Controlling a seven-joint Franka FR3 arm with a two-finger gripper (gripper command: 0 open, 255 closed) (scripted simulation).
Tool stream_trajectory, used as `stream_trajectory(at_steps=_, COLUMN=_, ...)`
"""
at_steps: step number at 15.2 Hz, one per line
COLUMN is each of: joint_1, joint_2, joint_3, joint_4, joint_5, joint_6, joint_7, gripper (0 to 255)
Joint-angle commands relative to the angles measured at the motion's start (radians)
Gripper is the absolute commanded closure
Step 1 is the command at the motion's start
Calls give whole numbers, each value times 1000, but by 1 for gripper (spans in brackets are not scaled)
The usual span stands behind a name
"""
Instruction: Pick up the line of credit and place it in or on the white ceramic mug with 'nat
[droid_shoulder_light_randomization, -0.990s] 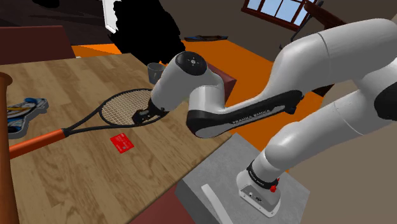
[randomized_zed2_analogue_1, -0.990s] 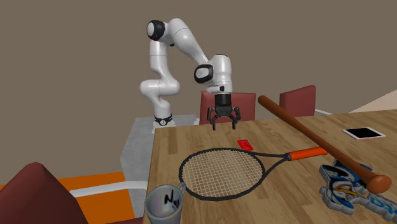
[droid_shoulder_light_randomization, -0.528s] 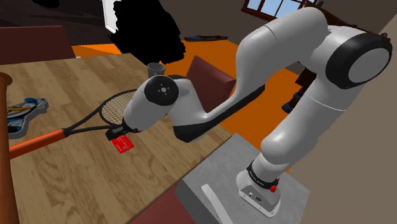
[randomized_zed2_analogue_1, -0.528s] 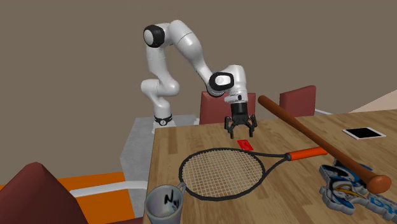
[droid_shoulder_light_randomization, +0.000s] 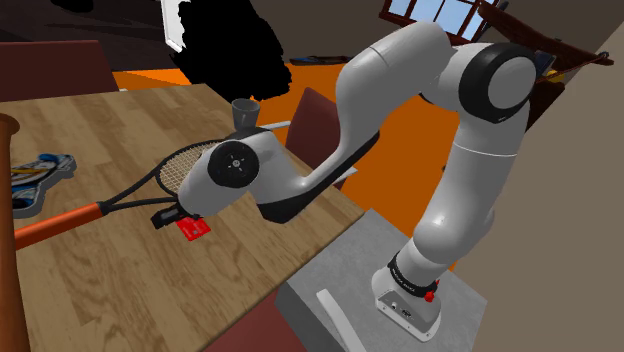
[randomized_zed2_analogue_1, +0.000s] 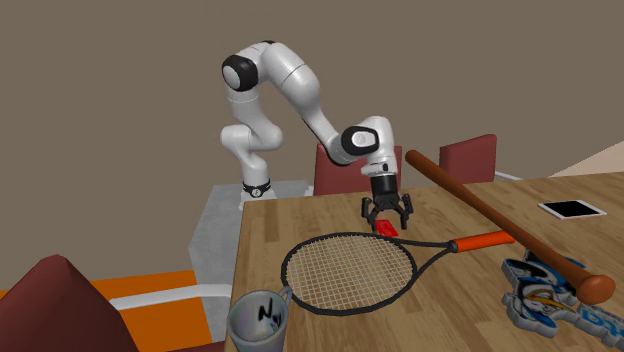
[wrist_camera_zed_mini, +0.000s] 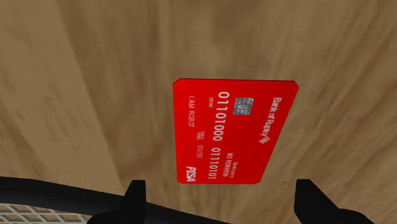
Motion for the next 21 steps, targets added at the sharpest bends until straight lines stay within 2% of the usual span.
stream_trajectory(at_steps=1, joint_1=16, joint_2=28, joint_3=-19, joint_4=13, joint_5=-32, joint_6=-6, joint_7=15, gripper=0)
stream_trajectory(at_steps=9, joint_1=16, joint_2=29, joint_3=-19, joint_4=13, joint_5=-32, joint_6=-6, joint_7=15, gripper=0)
stream_trajectory(at_steps=10, joint_1=17, joint_2=29, joint_3=-19, joint_4=14, joint_5=-33, joint_6=-6, joint_7=16, gripper=255)
stream_trajectory(at_steps=17, joint_1=28, joint_2=38, joint_3=-21, joint_4=20, joint_5=-38, joint_6=-15, joint_7=23, gripper=255)
stream_trajectory(at_steps=19, joint_1=16, joint_2=29, joint_3=-19, joint_4=13, joint_5=-32, joint_6=-6, joint_7=16, gripper=255)
stream_trajectory(at_steps=21, joint_1=-3, joint_2=4, joint_3=1, joint_4=12, joint_5=6, joint_6=-5, joint_7=-14, gripper=255)
